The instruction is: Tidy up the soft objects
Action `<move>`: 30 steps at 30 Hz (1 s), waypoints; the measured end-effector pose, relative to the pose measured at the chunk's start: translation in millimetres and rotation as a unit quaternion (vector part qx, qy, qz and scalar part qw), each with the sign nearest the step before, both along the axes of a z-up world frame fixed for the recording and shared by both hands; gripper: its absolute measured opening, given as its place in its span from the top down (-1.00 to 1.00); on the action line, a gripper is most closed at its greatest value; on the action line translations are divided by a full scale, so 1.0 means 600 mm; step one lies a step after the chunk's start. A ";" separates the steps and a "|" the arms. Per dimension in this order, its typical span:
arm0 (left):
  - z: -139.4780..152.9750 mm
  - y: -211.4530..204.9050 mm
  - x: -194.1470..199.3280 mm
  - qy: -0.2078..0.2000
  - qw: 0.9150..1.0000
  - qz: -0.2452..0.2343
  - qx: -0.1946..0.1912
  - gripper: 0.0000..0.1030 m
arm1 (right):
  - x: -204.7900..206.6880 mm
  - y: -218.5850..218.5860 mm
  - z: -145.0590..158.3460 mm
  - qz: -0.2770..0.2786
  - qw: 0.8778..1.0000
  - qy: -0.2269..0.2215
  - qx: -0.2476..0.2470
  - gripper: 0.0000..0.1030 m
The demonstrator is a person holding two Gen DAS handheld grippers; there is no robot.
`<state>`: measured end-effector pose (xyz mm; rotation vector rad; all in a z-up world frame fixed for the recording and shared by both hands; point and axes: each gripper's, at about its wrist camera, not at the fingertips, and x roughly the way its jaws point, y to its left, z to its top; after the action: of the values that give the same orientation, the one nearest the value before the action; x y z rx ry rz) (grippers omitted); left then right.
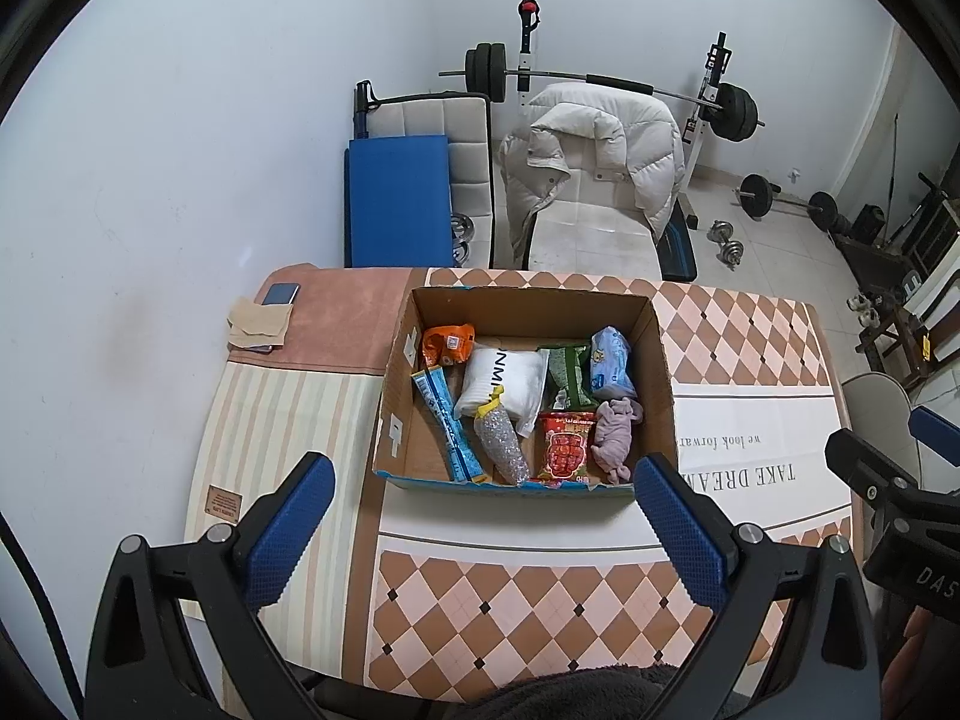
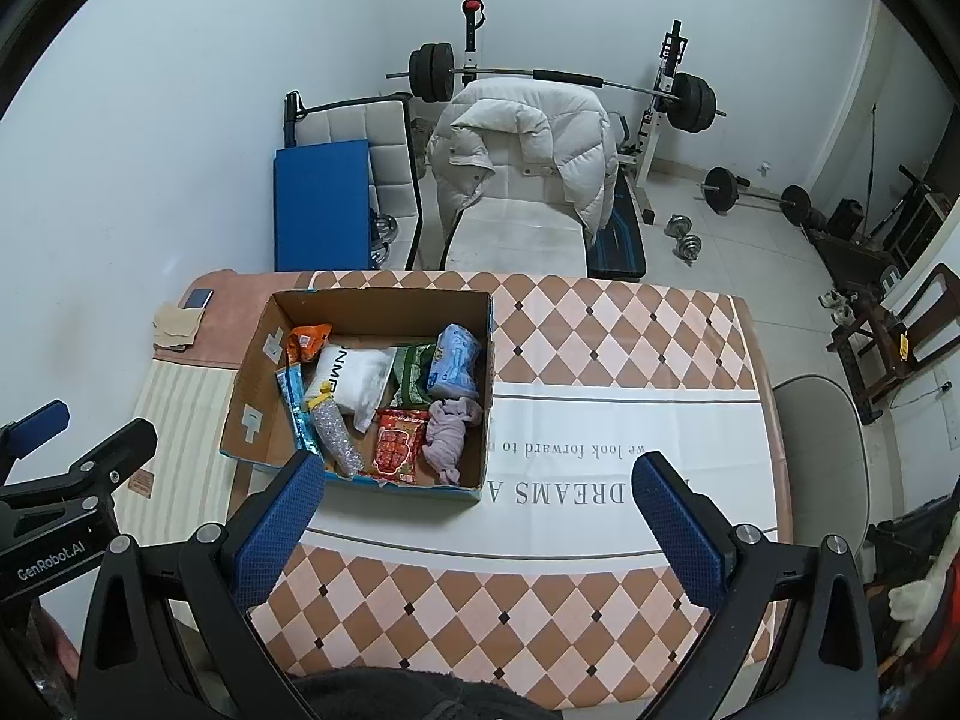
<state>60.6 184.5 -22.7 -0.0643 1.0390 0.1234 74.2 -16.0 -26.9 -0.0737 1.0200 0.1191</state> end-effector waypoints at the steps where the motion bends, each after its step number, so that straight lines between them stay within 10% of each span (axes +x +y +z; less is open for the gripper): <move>1: 0.000 0.001 0.000 0.000 1.000 0.000 0.000 -0.99 | 0.000 0.000 0.000 0.000 1.000 0.000 0.001 -1.00; 30: 0.004 -0.008 0.007 -0.003 1.000 -0.007 0.003 -0.99 | 0.002 -0.016 0.015 -0.001 1.000 -0.004 -0.002 -1.00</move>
<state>64.7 179.9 -20.0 -0.0528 1.0327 0.1137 75.2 -25.4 -18.0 -0.0761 1.0114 0.1144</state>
